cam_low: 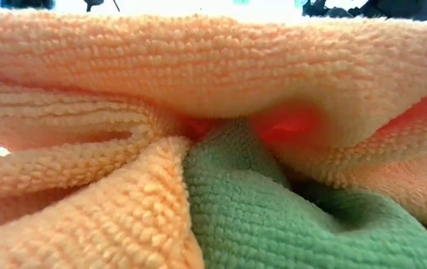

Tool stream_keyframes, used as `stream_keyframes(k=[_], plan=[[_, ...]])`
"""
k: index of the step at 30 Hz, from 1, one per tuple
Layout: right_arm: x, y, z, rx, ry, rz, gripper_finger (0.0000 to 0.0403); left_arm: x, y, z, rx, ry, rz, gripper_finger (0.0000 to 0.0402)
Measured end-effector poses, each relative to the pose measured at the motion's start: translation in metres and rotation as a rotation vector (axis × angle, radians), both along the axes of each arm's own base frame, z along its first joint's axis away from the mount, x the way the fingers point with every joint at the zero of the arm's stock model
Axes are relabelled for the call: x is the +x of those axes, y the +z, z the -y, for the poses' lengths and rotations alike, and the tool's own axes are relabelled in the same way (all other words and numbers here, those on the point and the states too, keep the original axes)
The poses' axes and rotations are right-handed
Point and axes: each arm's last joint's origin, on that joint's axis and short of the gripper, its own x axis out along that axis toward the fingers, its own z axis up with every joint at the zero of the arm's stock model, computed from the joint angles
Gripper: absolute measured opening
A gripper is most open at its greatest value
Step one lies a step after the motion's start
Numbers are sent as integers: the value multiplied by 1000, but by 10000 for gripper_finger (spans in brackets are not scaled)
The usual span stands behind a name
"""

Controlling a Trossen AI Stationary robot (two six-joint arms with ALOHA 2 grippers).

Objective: Sort microfiber towel by color & place in baskets
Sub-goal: Put the green microfiber towel into the top transparent bin

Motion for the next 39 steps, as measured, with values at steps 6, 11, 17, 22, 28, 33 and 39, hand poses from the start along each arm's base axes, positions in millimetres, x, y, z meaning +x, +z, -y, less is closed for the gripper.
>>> stream_keyframes(k=[6, 11, 17, 22, 28, 33, 39], plan=[[-1, -1, 0, -2, 0, -12, 0, -12, -33, 1, -87, 94, -81, 43], [-1, -1, 0, -2, 0, -12, 0, -19, -45, 1, -125, 141, -133, 42], [-1, -1, 0, -2, 0, -12, 0, -15, -45, 1, -123, 132, -93, 42], [-1, -1, 0, -2, 0, -12, 0, -9, -46, 1, -100, 113, -25, 42], [-1, -1, 0, -2, 0, -12, 0, -12, -45, 2, -124, 125, -53, 42], [-1, -1, 0, -2, 0, -12, 0, -12, -45, 2, -126, 132, -59, 42], [-1, -1, 0, -1, -1, -11, 0, -16, -45, 2, -125, 156, -96, 42]])
